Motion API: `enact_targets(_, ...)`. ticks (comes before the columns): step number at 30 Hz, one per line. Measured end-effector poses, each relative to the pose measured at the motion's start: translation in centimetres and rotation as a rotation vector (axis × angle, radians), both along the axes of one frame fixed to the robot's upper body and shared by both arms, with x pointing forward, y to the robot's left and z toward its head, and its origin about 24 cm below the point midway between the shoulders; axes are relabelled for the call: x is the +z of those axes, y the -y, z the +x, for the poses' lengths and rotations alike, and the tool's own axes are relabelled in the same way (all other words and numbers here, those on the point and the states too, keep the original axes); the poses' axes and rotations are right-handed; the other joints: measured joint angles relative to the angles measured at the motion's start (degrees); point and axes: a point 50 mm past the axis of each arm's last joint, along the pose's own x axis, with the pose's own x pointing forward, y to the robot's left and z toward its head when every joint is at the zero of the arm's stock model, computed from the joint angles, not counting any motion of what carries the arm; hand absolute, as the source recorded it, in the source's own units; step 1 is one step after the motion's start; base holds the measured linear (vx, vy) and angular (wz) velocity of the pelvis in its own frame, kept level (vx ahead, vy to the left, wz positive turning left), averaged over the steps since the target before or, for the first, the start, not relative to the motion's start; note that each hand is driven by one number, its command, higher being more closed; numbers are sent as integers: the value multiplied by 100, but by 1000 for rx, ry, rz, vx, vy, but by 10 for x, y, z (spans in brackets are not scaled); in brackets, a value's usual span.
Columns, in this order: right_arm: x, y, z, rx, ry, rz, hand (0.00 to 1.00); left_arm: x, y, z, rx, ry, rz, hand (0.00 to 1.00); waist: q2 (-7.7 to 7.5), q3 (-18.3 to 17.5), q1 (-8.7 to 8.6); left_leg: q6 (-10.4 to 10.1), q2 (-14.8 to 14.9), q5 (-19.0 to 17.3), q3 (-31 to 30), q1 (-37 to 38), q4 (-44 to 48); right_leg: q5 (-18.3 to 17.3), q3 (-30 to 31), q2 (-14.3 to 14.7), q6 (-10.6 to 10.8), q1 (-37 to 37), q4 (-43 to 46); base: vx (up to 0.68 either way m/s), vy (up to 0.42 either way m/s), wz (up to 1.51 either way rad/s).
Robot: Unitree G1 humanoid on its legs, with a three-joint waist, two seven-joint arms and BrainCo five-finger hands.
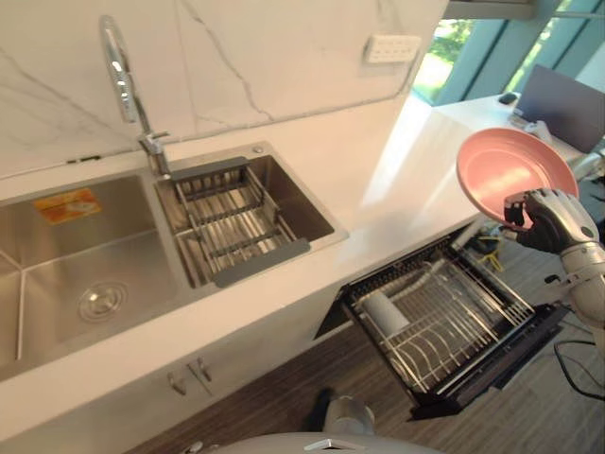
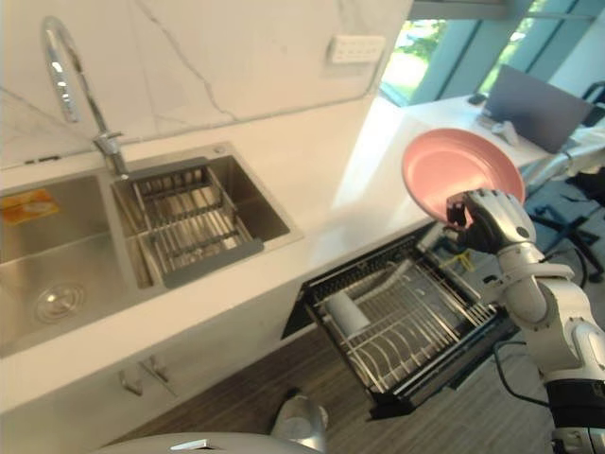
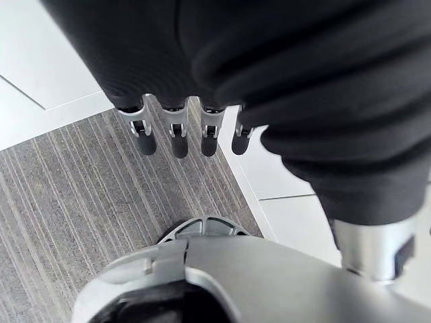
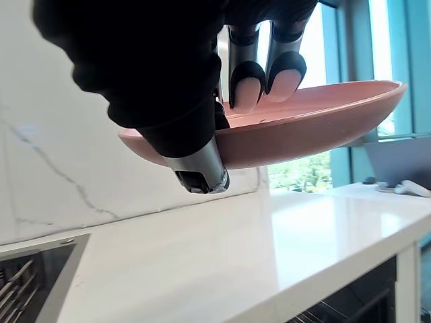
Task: Walk over to the sink, pick up the cup, carry it to the dishwasher, place the cup inside the dishwasher, then close the dishwasher door
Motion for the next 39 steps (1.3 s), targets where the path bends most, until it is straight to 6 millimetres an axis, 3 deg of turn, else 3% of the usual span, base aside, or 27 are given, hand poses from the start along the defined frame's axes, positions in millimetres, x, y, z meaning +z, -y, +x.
enact_targets(1, 0, 3, -2, -14, -1, 5, 100, 0, -1, 2, -1, 6, 1, 0, -98, -30, 7, -45, 18, -22, -26, -69, 98, 94, 13, 83, 120, 21, -109, 182, -136, -33)
enact_targets(2, 5, 6, -3, -24, 22, 13, 100, 1, -2, 11, -3, 27, -1, 0, 10, -5, 86, -50, 47, 0, -368, -295, 287, 122, 126, 244, 113, -63, -365, 168, -139, -38)
enact_targets(8, 0, 6, -4, -38, 42, 80, 100, 2, -1, 23, 32, 56, -17, 0, 4, 179, 40, -55, 86, -20, -387, -554, 385, 160, 319, 419, 135, -279, -634, 60, -73, -25)
enact_targets(11, -1, 10, -6, -64, 69, 110, 100, 3, 0, 28, 50, 78, -24, 0, 39, 368, 64, -16, 78, -157, -449, -594, 398, 404, 455, 483, 188, -353, -707, -84, -5, -18)
enact_targets(15, -10, 10, -8, -100, 70, 166, 100, 4, -1, 30, 53, 89, -19, 0, 55, 506, 45, 41, 61, -145, -427, -666, 409, 668, 456, 478, 191, -405, -824, -90, 13, -4)
enact_targets(23, -28, 12, -8, -183, 47, 255, 100, 5, 3, 41, 59, 140, -21, 0, 233, 672, 149, 72, -42, -88, -526, -981, 482, 654, 493, 458, 179, -575, -1041, -9, -47, -1)
enact_targets(34, -50, 18, -3, -289, 1, 343, 100, 8, 4, 52, 80, 193, -31, 0, 276, 973, 168, 177, -228, -79, -644, -1383, 607, 661, 583, 288, 187, -783, -1219, -42, -32, 6)
enact_targets(39, -59, 15, 7, -319, -50, 319, 100, 12, 8, 64, 46, 247, -34, 0, 480, 1196, 189, 205, -222, -48, -687, -1591, 716, 665, 585, 284, 189, -904, -1272, -9, -24, 3)
